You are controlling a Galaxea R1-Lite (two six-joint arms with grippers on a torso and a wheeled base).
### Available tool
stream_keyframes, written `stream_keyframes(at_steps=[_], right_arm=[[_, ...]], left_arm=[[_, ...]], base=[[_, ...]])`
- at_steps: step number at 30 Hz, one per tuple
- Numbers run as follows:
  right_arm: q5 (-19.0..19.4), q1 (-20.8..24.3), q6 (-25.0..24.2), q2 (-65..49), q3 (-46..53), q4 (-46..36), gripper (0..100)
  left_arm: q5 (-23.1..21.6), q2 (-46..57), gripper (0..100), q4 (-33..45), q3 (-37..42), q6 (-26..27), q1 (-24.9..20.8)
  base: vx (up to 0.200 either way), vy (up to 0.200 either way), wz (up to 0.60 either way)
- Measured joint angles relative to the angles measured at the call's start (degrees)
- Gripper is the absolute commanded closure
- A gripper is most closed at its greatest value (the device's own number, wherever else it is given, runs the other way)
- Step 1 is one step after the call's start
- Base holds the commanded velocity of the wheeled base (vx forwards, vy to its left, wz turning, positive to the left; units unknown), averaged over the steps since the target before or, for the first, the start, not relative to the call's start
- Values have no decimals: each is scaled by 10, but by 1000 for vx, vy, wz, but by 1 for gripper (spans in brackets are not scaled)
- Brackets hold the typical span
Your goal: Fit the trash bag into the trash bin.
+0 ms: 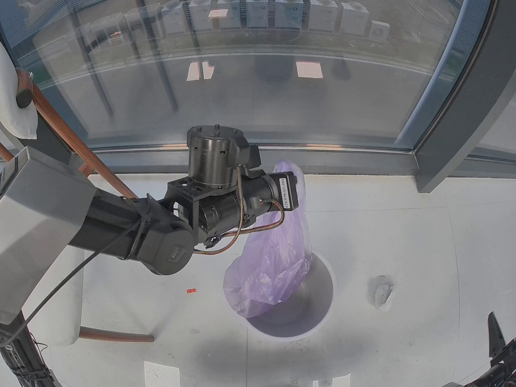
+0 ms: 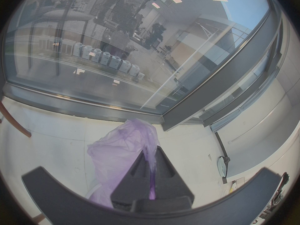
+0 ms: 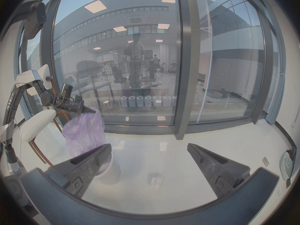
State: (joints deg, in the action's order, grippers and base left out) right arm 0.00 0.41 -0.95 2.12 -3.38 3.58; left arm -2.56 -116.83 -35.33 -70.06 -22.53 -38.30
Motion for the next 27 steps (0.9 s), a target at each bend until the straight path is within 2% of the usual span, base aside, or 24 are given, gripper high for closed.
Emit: stream_keyframes(at_steps=[3, 9, 15, 21, 27], right_arm=[[3, 16, -9, 29, -29, 14, 0], [7, 88, -67, 154, -96, 35, 0], [12, 142, -138, 299, -165, 47, 0], [24, 198, -225, 471, -277, 44, 0], [31, 296, -310, 615, -417, -50, 0]], left_arm=[[3, 10, 100, -8, 24, 0, -4], [13, 35, 100, -20, 71, 6, -19], [18, 58, 100, -26, 131, 55, -38], [17, 84, 100, -30, 198, 175, -56], [11, 105, 100, -23, 242, 385, -76]], base=[[0, 0, 0], [0, 0, 0], [0, 0, 0], [0, 0, 0], [0, 0, 0]])
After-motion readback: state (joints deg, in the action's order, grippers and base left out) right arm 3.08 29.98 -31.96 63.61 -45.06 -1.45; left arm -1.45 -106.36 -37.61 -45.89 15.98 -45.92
